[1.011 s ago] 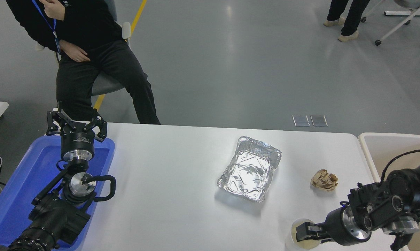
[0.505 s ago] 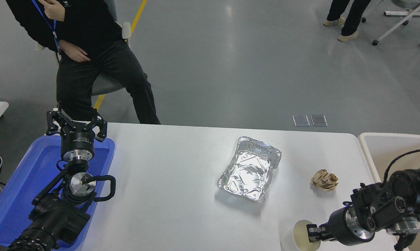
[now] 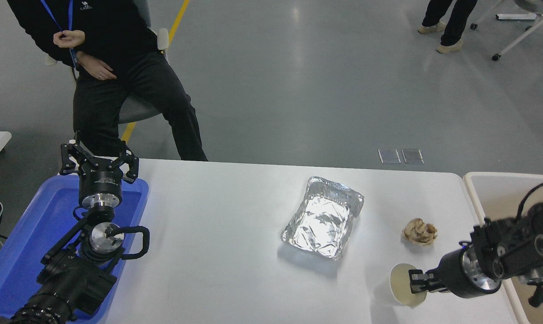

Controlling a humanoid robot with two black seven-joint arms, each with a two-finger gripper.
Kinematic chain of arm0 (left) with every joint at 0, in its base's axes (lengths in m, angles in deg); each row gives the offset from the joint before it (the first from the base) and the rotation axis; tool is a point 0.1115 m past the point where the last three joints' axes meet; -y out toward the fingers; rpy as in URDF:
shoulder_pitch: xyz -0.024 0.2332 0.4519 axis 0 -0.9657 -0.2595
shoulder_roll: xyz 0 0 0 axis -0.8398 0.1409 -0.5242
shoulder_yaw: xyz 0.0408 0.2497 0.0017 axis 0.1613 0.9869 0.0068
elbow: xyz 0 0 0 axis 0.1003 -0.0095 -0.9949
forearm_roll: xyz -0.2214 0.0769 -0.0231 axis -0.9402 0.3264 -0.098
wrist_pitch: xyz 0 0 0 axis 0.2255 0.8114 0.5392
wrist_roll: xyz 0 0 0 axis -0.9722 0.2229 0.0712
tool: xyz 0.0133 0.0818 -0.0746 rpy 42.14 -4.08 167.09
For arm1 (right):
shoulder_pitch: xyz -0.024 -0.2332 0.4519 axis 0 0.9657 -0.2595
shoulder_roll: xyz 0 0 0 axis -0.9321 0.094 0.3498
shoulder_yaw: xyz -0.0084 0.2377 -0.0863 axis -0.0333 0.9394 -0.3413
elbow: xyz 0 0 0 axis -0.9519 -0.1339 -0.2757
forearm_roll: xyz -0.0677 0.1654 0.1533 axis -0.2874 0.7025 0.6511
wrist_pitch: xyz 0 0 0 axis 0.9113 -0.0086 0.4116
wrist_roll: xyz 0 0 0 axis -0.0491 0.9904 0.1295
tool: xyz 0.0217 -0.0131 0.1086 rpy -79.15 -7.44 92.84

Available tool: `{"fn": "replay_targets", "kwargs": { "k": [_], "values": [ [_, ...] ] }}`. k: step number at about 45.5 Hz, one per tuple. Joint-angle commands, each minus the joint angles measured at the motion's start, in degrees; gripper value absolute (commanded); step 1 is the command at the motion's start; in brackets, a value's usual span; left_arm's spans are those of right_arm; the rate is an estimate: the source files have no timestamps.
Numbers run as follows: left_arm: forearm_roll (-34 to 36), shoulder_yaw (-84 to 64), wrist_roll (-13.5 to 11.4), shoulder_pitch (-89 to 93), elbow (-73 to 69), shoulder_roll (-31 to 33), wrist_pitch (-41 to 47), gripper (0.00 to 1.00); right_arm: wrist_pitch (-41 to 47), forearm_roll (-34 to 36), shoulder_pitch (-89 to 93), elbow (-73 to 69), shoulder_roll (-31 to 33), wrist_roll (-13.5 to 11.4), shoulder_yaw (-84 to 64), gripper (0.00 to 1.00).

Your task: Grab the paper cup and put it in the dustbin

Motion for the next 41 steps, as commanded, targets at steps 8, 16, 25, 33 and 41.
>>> {"fn": "replay_targets", "kwargs": {
  "k": [8,16,25,33,41],
  "values": [
    [-0.01,0.0,0.0,-0.01,0.0,0.0,0.0,0.99,19.69,-5.33,-28.2,-1.92,4.64,0.41,-9.37,0.0],
    [-0.01,0.0,0.0,-0.01,0.0,0.0,0.0,0.99,26.02,-5.69,-36.02,-1.92,4.64,0.41,-9.98,0.0],
    [-0.01,0.0,0.0,-0.01,0.0,0.0,0.0,0.99,30.69,-5.69,-42.35,-1.92,4.64,0.41,-10.25,0.0],
    [-0.01,0.0,0.0,-0.01,0.0,0.0,0.0,0.99,30.6,-5.16,-45.08,-1.92,5.6,0.32,-11.12,0.0],
    [-0.01,0.0,0.0,-0.01,0.0,0.0,0.0,0.99,29.29,-2.62,-47.1,2.36,12.89,-0.47,-12.0,0.0]
  ]
}}
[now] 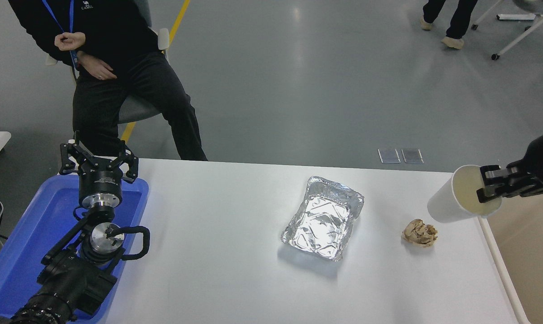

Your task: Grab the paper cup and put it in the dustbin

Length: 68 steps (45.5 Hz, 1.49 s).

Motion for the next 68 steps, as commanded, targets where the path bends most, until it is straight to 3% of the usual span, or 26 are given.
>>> {"fn": "replay_targets", "kwargs": {
  "k": [1,11,22,30,41,52,58,68],
  "values": [
    [0.0,0.0,0.0,0.0,0.0,0.0,0.0,0.99,-0.25,3.39,-4.15,4.83,7.56,-0.73,-1.17,0.0],
    [0.0,0.0,0.0,0.0,0.0,0.0,0.0,0.99,-8.95,8.84,2.78,16.69,18.72,-3.36,1.28,0.0],
    [0.0,0.0,0.0,0.0,0.0,0.0,0.0,0.99,-17.21,11.92,26.94,31.63,31.12,-5.03,23.95,0.0],
    [0.0,0.0,0.0,0.0,0.0,0.0,0.0,0.99,-19.86,20.7,49.88,43.76,31.92,-5.39,41.35,0.0],
    [0.0,0.0,0.0,0.0,0.0,0.0,0.0,0.99,-21.44,28.88,75.01,63.27,24.55,-6.0,59.37,0.0],
    [0.0,0.0,0.0,0.0,0.0,0.0,0.0,0.99,-20.56,30.73,100.17,95.26,6.27,-10.39,80.64,0.0],
    [0.0,0.0,0.0,0.0,0.0,0.0,0.0,0.99,-21.79,30.73,103.77,99.23,1.25,-13.56,88.91,0.0],
    [0.0,0.0,0.0,0.0,0.0,0.0,0.0,0.99,-27.59,30.9,109.92,99.23,-2.79,-15.5,98.14,0.0]
  ]
}}
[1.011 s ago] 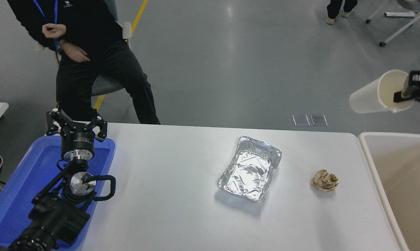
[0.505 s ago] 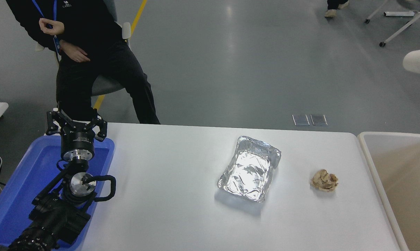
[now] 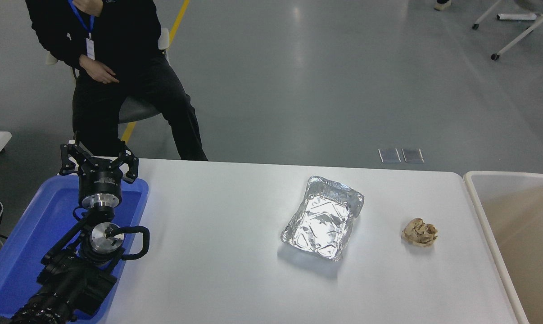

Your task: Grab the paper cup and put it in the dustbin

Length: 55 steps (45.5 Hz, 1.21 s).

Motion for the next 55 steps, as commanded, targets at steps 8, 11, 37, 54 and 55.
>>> {"fn": "replay_targets", "kwargs": {
  "k": [8,11,37,54,55],
  "values": [
    [0.0,0.0,0.0,0.0,0.0,0.0,0.0,0.99,-4.75,0.76,14.47,6.07,-8.79,-2.6,16.94,0.0],
    [0.0,0.0,0.0,0.0,0.0,0.0,0.0,0.99,-4.93,0.84,15.7,6.07,-9.06,-2.43,17.12,0.0],
    [0.0,0.0,0.0,0.0,0.0,0.0,0.0,0.99,-4.31,0.84,19.31,5.99,-10.73,-2.25,20.28,1.0],
    [0.0,0.0,0.0,0.0,0.0,0.0,0.0,0.99,0.51,0.41,18.08,5.63,-10.02,-2.25,19.31,1.0],
    [0.0,0.0,0.0,0.0,0.0,0.0,0.0,0.99,1.04,0.14,17.82,5.63,-10.02,-2.25,19.31,1.0]
  ]
}}
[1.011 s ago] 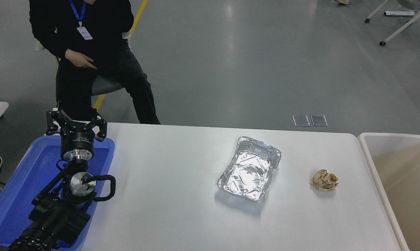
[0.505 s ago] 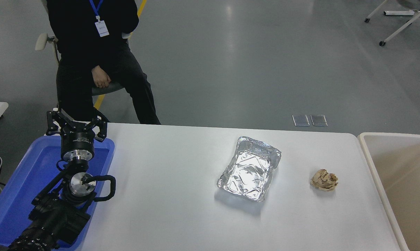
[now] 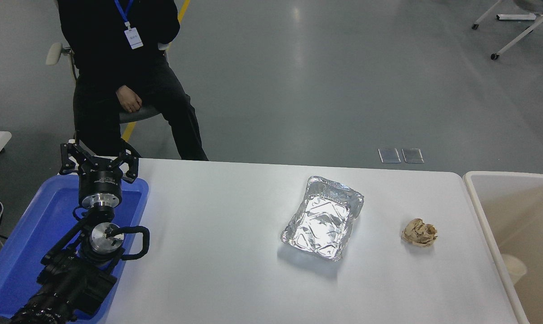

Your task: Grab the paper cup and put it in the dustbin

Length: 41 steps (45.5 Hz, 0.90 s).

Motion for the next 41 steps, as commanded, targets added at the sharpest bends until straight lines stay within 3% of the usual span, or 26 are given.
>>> {"fn": "replay_targets", "kwargs": {
  "k": [1,20,31,41],
  "values": [
    [0.0,0.0,0.0,0.0,0.0,0.0,0.0,0.99,4.72,-0.82,-1.27,-0.09,0.54,0.0,-0.59,1.0],
    [0.0,0.0,0.0,0.0,0.0,0.0,0.0,0.99,9.92,-1.96,-15.59,-1.66,5.46,-0.7,-12.36,1.0],
    [0.0,0.0,0.0,0.0,0.0,0.0,0.0,0.99,9.57,-2.4,-28.6,-19.92,14.77,-0.62,-22.3,1.0],
    [0.0,0.0,0.0,0.0,0.0,0.0,0.0,0.99,8.25,-16.09,-37.31,-39.27,22.16,-0.62,-23.09,1.0]
  ]
}}
